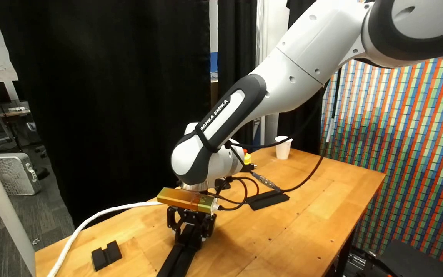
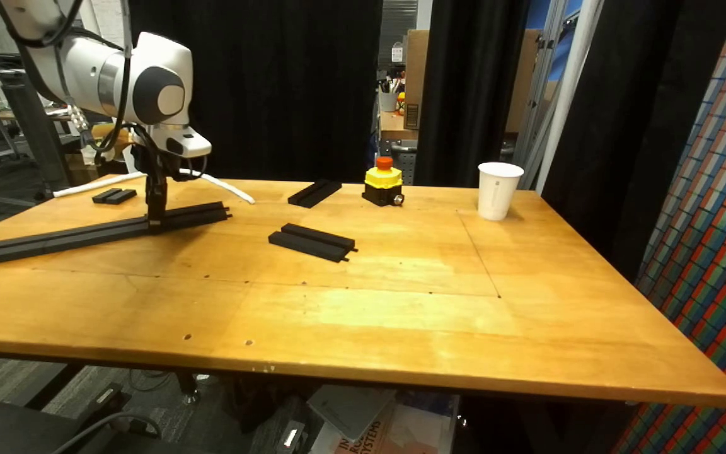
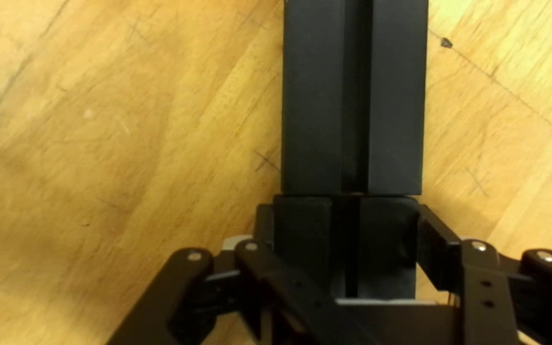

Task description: Connect the black pads together

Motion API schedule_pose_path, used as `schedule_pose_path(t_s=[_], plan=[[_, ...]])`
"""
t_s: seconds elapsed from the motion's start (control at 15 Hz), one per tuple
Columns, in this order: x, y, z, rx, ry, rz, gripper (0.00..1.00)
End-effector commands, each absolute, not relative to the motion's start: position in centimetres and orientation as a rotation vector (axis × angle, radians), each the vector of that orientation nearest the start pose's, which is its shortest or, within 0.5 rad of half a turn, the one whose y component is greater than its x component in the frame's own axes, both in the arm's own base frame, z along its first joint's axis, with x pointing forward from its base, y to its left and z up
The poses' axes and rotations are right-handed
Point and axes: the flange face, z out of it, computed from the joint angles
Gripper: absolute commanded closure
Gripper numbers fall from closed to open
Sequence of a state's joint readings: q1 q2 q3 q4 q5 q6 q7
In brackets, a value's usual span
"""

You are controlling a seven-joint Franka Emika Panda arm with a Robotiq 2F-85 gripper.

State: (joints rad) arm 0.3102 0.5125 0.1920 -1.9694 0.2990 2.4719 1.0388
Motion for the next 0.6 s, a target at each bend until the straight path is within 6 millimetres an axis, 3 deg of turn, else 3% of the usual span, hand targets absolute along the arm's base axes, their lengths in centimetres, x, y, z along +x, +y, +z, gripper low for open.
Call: schedule_pose_path(t_s=[0.0, 0.53], plan=[[54.31, 31.31, 17.22, -2.716, 1.153, 0.330, 0.55], [54.68, 32.30, 16.64, -2.764, 1.216, 0.302, 0.55]])
